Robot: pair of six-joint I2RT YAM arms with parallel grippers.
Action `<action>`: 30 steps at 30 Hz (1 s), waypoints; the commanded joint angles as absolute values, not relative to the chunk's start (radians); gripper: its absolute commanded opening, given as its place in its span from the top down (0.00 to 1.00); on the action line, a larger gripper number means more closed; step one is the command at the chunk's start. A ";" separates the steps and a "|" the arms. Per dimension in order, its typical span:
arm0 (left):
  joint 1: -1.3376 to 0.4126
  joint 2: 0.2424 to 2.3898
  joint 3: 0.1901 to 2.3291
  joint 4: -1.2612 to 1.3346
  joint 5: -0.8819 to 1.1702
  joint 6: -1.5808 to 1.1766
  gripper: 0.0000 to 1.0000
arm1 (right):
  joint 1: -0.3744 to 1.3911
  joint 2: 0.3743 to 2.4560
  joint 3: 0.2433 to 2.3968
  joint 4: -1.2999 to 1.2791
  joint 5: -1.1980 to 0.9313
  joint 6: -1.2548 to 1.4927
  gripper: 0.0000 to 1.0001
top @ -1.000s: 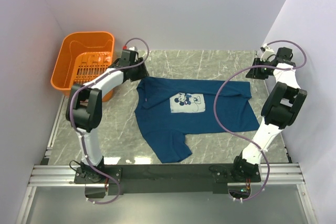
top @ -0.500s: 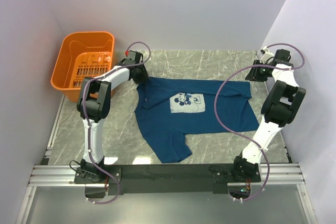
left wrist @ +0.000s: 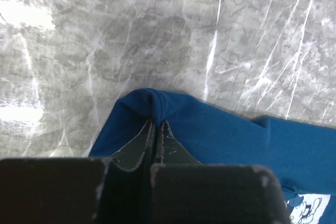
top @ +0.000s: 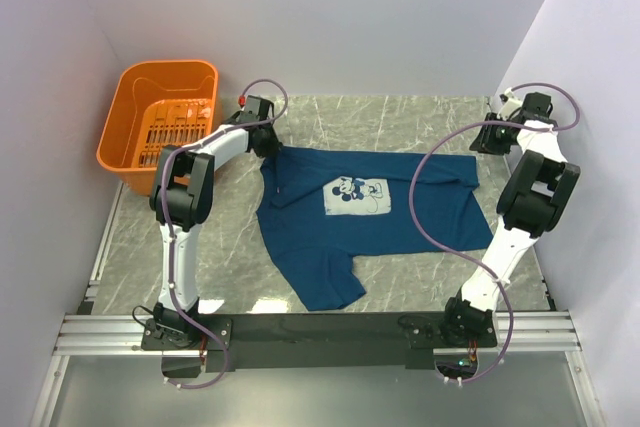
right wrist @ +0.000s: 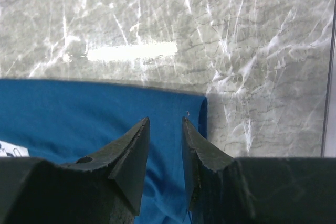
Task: Fold and stack the t-shirts
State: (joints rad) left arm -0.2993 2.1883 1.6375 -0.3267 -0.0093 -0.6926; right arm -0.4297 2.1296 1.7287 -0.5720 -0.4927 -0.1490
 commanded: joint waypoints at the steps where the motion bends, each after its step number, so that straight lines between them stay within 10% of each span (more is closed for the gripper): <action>1: -0.287 2.160 1.643 -0.301 -0.052 -0.693 0.99 | -0.426 2.134 1.779 -0.552 -0.486 -0.120 0.62; 30: -0.245 2.134 1.670 -0.290 -0.058 -0.687 0.91 | -0.399 2.335 1.988 -0.644 -0.494 -0.028 0.61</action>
State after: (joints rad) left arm -0.2584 2.1494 1.6154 -0.3000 -0.0490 -0.6998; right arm -0.4122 2.3146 1.9194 -0.6163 -0.4923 -0.0399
